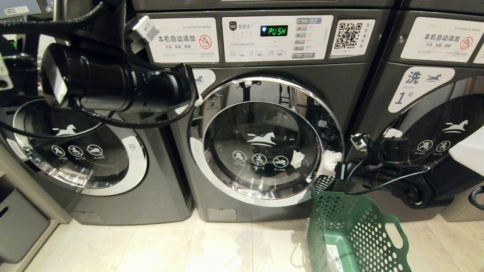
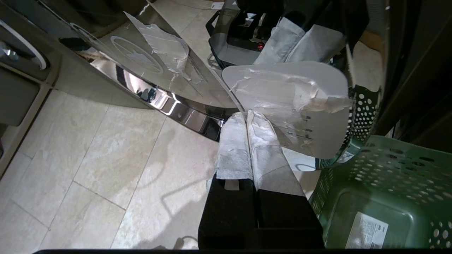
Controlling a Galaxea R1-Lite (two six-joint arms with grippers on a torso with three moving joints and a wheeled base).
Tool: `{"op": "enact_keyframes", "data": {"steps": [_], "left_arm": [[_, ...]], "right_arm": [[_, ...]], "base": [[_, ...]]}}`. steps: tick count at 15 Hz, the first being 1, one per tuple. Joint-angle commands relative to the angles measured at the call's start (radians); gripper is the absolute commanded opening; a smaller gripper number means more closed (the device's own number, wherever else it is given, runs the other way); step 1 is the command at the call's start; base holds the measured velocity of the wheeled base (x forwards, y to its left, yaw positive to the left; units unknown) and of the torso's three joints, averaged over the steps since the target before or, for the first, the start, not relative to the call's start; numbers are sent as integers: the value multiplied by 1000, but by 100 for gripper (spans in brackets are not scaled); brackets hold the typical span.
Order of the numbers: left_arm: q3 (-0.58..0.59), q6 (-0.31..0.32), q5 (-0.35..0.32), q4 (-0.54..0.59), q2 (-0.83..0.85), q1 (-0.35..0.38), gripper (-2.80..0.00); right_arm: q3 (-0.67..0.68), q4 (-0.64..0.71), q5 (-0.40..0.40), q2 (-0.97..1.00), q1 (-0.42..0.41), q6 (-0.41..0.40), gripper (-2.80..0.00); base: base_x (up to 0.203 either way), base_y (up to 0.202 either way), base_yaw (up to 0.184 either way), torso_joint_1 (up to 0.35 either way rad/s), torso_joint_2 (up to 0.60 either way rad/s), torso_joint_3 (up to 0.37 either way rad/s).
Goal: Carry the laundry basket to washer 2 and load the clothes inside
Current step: Press the washing machine door tightly with the right hand
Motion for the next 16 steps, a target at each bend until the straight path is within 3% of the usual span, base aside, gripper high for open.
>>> {"op": "enact_keyframes", "data": {"steps": [1,6,16], "left_arm": [[4,-2,3,3,0,-7,-280],[5,1,3,3,2,-22,-280],[5,1,4,3,11,-27,-280]], "right_arm": [[-39,-6,3,46,-1,3,-280],[-121,-147,1,157,0,7,-280],[-396,-168,-29,320,1,33,-280]], "base": [[0,0,0,0,0,0],[0,0,0,0,0,0],[0,0,0,0,0,0]]}}
